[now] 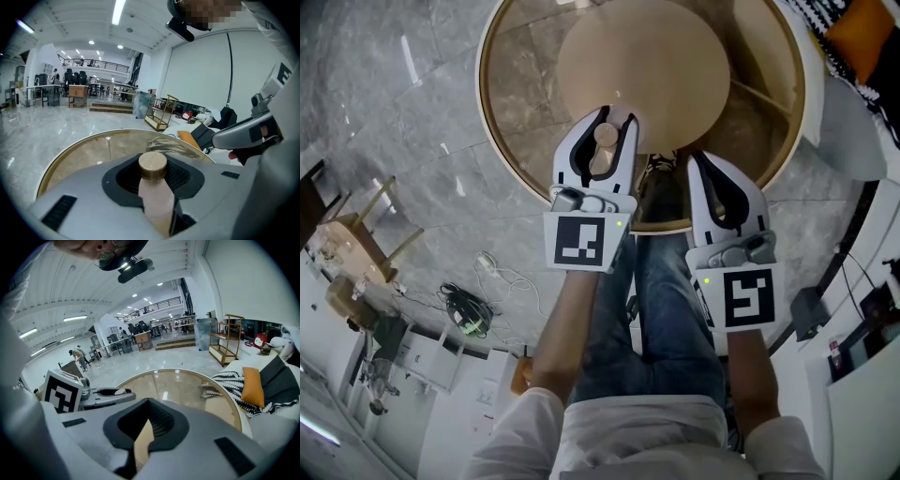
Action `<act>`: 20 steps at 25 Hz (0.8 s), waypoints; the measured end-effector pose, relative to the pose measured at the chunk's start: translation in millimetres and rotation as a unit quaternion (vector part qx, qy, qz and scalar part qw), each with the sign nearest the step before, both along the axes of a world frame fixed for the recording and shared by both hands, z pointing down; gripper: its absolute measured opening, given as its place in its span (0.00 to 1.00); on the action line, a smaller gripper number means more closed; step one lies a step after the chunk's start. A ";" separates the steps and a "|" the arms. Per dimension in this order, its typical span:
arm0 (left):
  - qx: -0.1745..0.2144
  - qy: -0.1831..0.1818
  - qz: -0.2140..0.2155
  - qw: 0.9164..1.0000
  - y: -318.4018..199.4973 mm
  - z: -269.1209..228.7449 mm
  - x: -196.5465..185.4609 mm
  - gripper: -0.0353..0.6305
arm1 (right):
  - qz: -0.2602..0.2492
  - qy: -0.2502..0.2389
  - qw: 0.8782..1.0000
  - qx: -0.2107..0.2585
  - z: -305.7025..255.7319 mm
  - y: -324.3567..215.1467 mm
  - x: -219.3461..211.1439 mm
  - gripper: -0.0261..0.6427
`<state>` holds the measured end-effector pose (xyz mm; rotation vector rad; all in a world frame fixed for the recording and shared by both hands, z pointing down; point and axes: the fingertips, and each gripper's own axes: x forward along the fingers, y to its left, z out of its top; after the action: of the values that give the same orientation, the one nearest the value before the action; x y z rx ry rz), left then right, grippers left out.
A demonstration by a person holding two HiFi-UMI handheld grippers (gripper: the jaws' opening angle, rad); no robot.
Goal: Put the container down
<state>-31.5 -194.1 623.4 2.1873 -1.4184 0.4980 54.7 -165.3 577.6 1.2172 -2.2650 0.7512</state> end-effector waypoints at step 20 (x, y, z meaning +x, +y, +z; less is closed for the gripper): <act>0.007 -0.007 0.008 1.000 5.4 12.8 5.5 0.25 | 0.008 0.004 1.000 0.006 8.7 0.5 5.0 0.06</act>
<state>-26.1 -188.6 636.2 2.2117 -1.4174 0.5105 59.7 -164.8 586.3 1.2421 -2.2597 0.7376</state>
